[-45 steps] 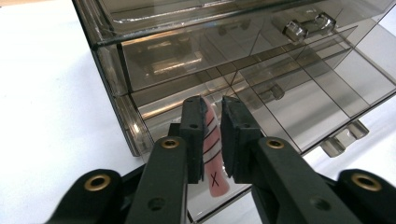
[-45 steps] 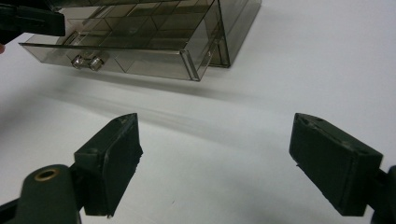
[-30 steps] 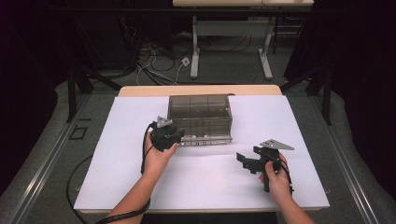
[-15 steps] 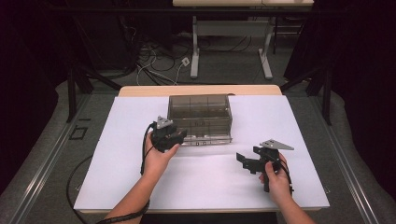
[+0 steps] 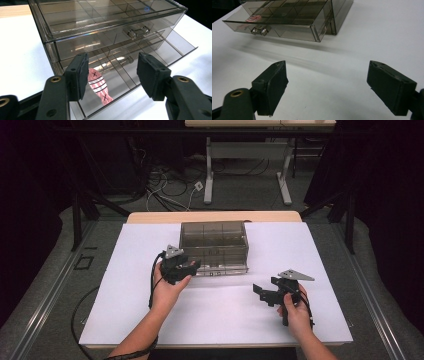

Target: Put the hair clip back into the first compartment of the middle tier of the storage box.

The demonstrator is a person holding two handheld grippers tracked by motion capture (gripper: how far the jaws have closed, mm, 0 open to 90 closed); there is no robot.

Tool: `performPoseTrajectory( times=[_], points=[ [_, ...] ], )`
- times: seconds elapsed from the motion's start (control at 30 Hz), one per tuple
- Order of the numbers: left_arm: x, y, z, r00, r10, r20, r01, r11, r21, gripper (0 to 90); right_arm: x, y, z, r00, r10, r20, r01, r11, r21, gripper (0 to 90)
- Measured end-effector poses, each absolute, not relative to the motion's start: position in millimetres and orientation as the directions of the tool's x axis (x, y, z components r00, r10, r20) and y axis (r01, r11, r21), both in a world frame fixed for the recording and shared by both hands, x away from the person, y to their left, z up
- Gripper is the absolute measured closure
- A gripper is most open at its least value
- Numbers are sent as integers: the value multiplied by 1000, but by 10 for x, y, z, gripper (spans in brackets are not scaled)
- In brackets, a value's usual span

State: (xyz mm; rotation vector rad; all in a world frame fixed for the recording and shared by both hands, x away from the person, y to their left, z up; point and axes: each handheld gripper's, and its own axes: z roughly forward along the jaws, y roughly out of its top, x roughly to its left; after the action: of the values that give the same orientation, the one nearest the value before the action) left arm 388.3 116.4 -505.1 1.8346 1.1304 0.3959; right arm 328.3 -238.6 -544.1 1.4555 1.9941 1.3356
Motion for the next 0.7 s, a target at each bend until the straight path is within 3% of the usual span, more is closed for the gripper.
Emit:
performPoseTrajectory(
  times=[0.7],
  points=[
    [3759, 1172, -5015, 555, 808, -197, 532, -163, 831, 341, 3281, -2377, -5448, -426, 872, 242, 561, 45, 827, 158]
  ],
)
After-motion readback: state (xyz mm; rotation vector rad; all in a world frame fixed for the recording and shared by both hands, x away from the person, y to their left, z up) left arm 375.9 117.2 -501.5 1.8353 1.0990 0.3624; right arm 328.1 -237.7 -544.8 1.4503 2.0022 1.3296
